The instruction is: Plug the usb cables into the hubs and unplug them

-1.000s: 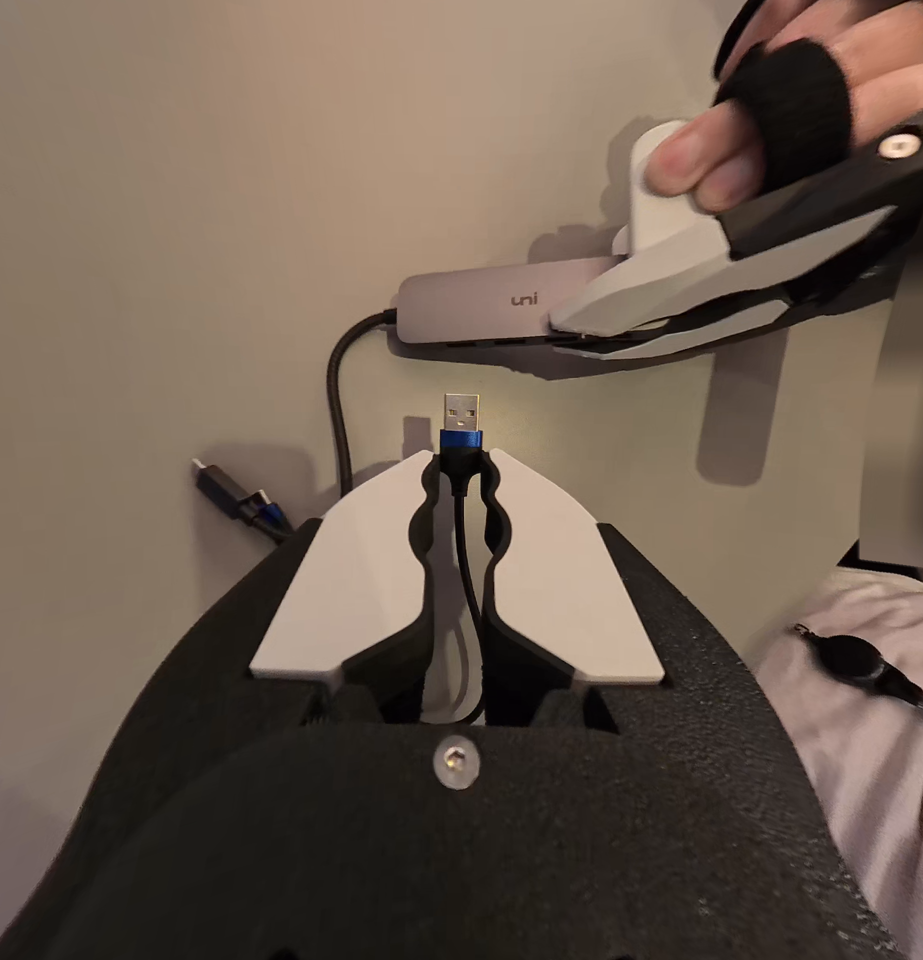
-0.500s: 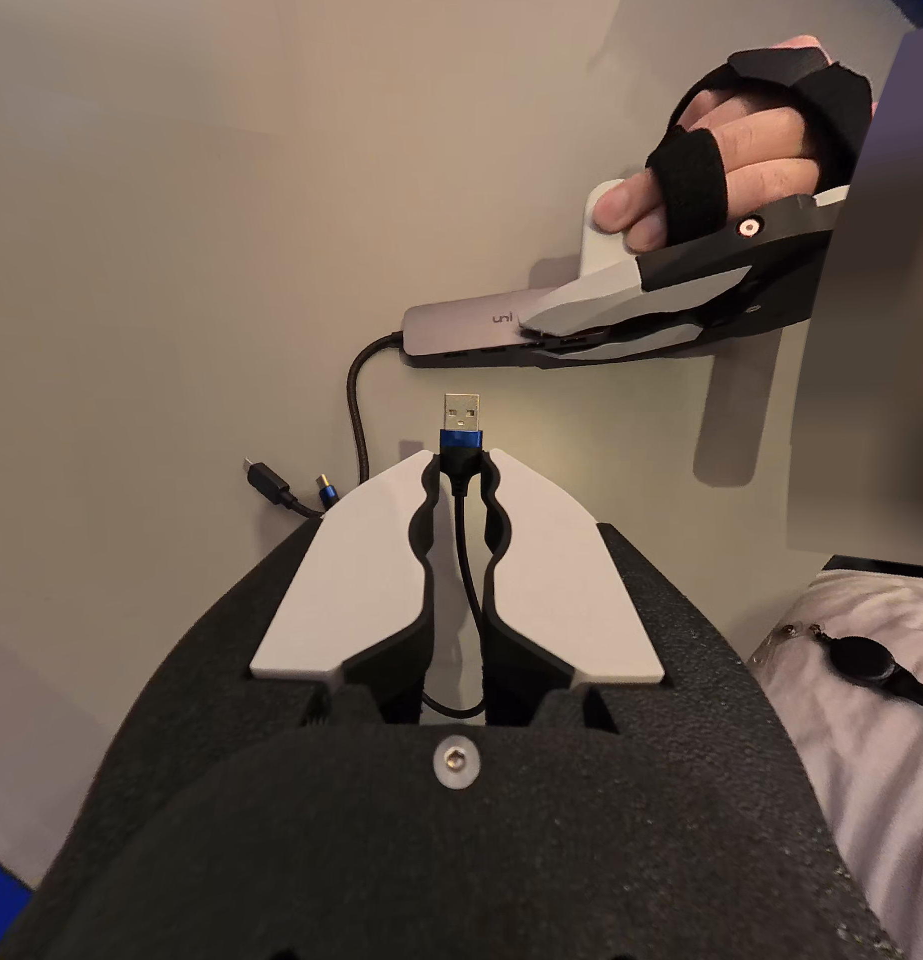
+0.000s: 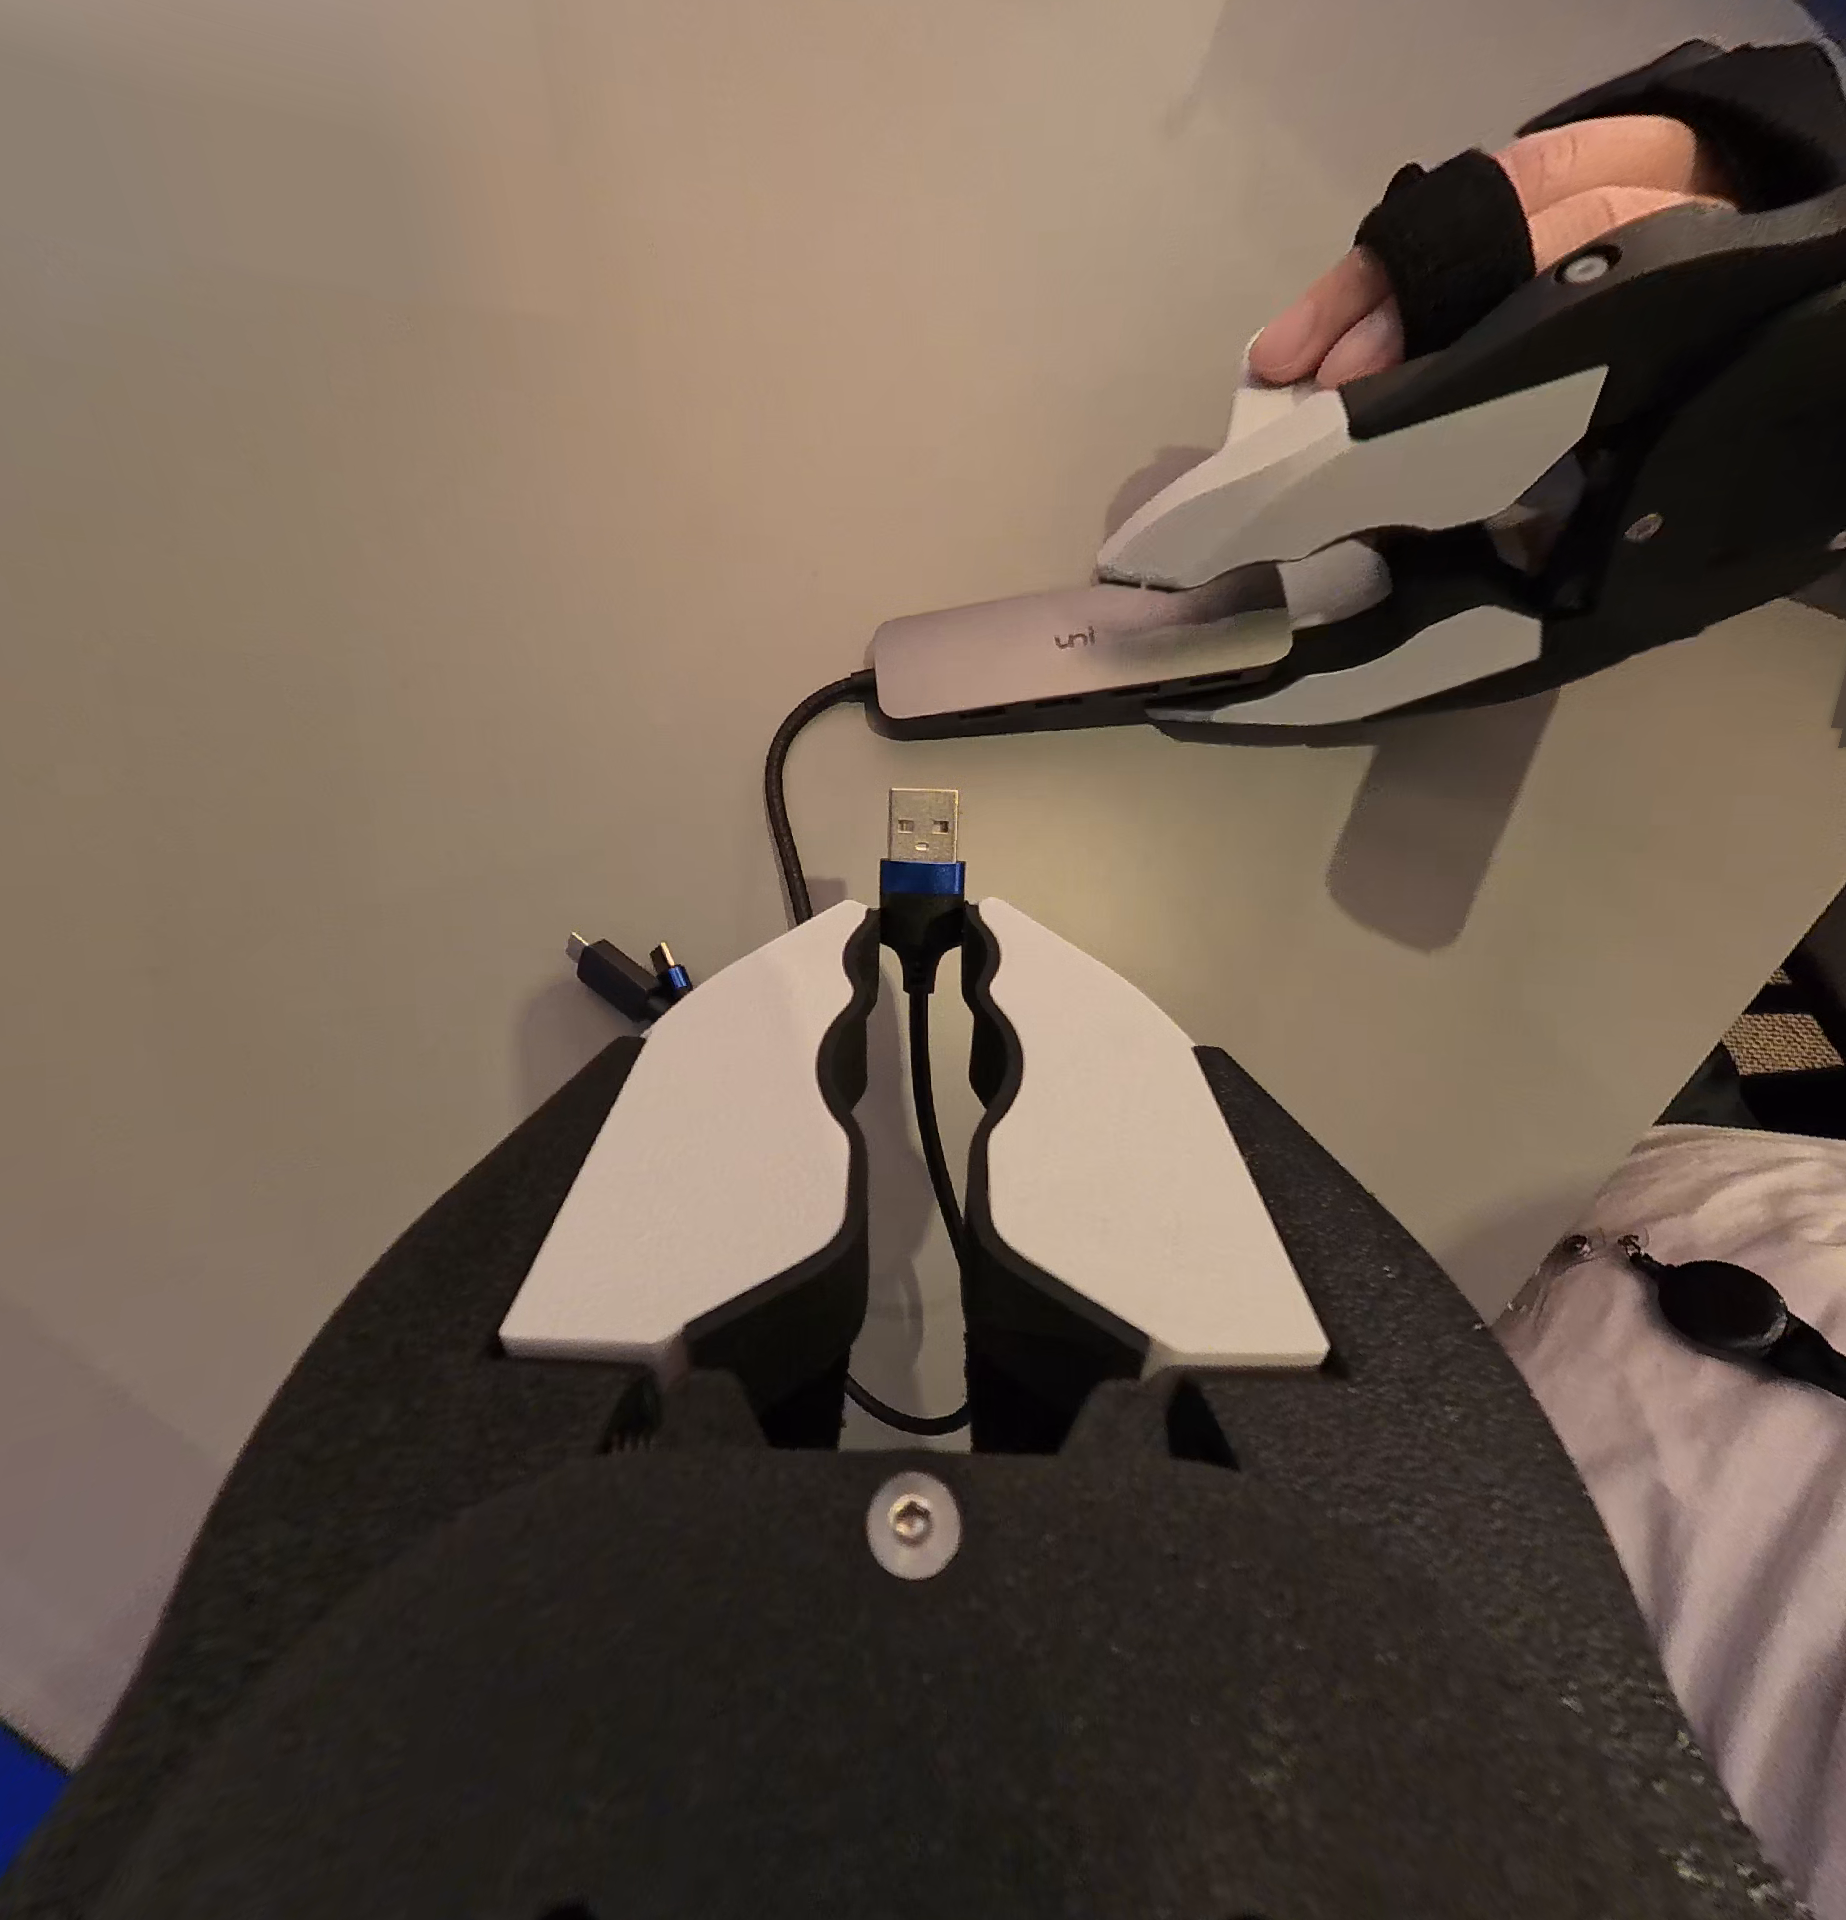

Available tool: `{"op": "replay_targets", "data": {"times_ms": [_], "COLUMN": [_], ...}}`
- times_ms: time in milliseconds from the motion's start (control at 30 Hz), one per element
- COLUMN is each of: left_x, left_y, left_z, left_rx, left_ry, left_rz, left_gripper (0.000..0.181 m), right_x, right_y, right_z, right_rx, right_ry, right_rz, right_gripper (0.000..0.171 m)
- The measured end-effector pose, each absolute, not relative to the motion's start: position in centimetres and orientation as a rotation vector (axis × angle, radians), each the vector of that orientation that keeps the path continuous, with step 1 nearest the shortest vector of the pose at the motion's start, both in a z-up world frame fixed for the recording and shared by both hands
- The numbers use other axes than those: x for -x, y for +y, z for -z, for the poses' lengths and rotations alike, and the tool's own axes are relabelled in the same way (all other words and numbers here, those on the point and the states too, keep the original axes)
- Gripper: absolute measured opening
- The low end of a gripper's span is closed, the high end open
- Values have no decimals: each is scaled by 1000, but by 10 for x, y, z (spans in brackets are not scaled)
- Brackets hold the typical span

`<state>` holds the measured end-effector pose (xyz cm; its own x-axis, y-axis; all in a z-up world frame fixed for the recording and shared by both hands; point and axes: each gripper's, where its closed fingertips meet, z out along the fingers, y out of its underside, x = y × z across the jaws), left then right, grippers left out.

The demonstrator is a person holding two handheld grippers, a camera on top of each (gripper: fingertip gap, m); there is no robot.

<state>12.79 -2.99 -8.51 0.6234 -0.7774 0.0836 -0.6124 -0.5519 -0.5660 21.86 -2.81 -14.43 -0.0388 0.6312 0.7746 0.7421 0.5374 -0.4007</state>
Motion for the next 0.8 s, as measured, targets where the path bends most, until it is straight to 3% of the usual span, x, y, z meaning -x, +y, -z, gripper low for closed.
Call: {"op": "replay_targets", "data": {"times_ms": [467, 800], "left_x": [-133, -152], "left_y": [-31, -36], "left_z": [82, 66], "left_rx": [2321, 2163], "left_ry": [1120, 1215], "left_rz": [431, 341], "left_gripper": [15, 15], "right_x": [-217, -174], "right_y": [-55, -38], "right_z": [132, 38], "right_rx": [1402, 1639], "right_ry": [-1553, -1154], "right_rz": [-290, -1085], "right_gripper": [59, 22]}}
